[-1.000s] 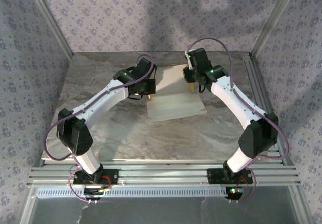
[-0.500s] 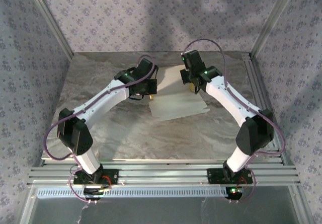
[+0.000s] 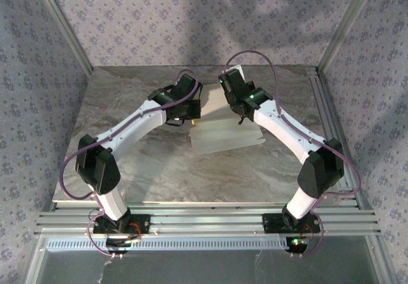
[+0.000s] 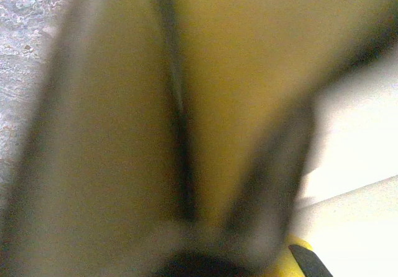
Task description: Fold the paper box
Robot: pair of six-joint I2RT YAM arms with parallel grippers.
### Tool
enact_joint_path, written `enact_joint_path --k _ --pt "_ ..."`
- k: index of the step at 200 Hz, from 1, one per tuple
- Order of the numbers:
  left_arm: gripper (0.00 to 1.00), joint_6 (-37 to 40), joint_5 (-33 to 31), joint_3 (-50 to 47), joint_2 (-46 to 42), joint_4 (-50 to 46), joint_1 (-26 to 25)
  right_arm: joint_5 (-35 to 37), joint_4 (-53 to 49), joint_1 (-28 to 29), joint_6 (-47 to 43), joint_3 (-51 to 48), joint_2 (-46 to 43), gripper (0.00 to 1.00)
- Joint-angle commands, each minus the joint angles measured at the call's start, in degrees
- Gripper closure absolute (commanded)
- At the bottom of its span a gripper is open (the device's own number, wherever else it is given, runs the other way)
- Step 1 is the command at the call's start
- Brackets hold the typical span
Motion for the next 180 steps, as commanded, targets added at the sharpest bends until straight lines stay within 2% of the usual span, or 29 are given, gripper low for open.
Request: enact_joint_path --k 1,7,21,35,46,60,84,118,150,180 --pt "1.00 0.4 -3.6 1.9 -0.1 -4.2 0.1 8.4 -3.6 -0.8 -1.5 0.9 0.3 1.00" --pt "1.00 0.4 -3.6 1.9 -0.3 -4.1 0.1 6.0 -3.6 -1.0 -1.4 0.6 -0.3 1.00" --pt "1.00 0.5 -3.3 1.6 -0.4 -3.5 0.1 -5.9 -2.9 -2.6 -1.1 -0.7 -2.7 1.00" --pt "1.00 0.3 -2.7 1.2 -0.6 -2.9 0.1 -21.6 -2.8 -5.6 0.3 -1.9 -4.6 0.73" --pt "1.00 0.3 -2.4 1.2 -0.4 -2.8 0.2 -31.2 -1.7 -7.8 0.7 -3.4 -5.9 0.59" --pt "1.00 0.2 -2.3 1.2 -0.4 -2.7 0.2 -37.5 1.4 -9.1 1.0 -6.8 -8.5 0.51" --pt "1.00 0.2 -2.1 0.7 -0.3 -2.4 0.4 -43.6 7.6 -11.8 1.6 -14.6 -12.8 0.49" --pt "1.00 0.3 -1.8 0.8 -0.1 -2.3 0.6 -46.4 11.8 -13.0 2.8 -19.6 -14.7 0.49" --pt "1.00 0.4 -1.8 1.7 -0.2 -2.9 0.5 -38.4 11.1 -12.5 2.9 -18.9 -12.1 0.57" --pt "1.00 0.5 -1.6 1.8 -0.4 -3.0 0.5 -33.8 10.7 -11.8 3.0 -16.8 -9.5 0.63"
